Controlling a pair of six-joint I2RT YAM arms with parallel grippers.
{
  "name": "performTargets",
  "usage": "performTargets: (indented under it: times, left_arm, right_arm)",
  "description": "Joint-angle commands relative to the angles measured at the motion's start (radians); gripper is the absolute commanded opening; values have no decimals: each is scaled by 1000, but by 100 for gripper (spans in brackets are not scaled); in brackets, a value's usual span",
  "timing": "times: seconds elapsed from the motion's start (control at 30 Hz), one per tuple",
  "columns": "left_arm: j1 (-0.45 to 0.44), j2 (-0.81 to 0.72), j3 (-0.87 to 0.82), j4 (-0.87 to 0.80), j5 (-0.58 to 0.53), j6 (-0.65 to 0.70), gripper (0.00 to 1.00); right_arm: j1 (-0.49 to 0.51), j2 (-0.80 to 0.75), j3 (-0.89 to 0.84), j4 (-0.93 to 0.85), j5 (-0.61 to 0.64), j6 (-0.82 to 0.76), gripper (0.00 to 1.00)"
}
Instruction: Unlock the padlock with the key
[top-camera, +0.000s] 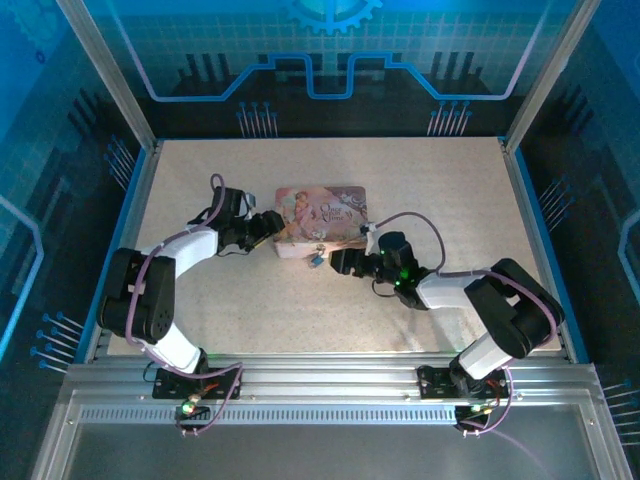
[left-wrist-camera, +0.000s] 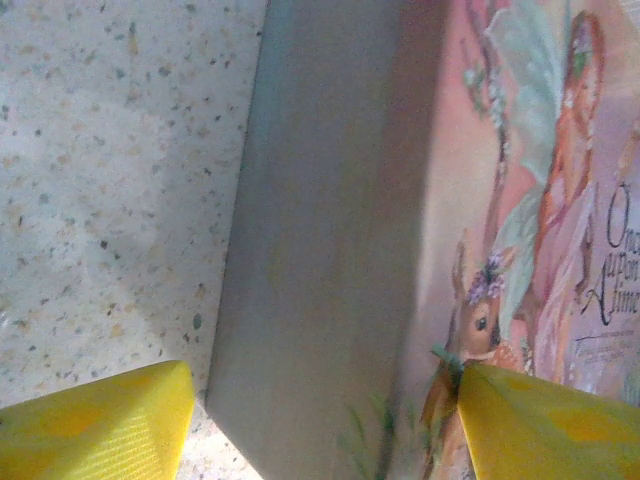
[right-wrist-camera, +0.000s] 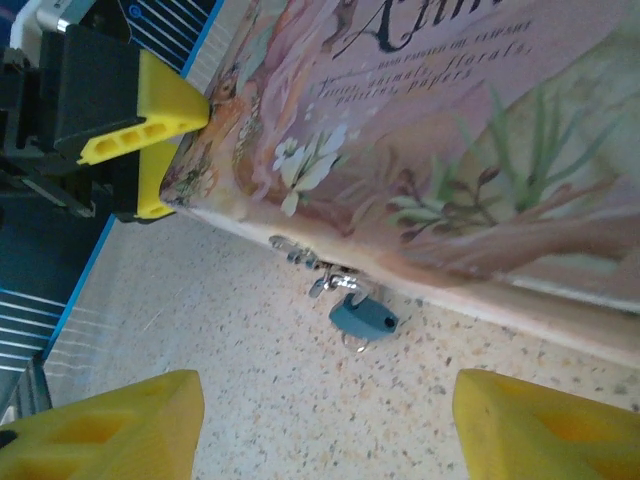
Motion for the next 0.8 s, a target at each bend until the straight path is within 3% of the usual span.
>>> performTargets:
  times: [0.0,0.47,0.77]
  left_arm:
    - [2,0,-42,33,21,-4,69]
    - [-85,-161,-274,84,-16,-86,64]
    - [-85,-198,-282,79,-34,-101,65]
  right_arm:
    - [-28,30,43,-3,-24,-47,67]
    - [-92,129,114,101,-59,-157,68]
    - [-115,66,-33,210,-98,-182,68]
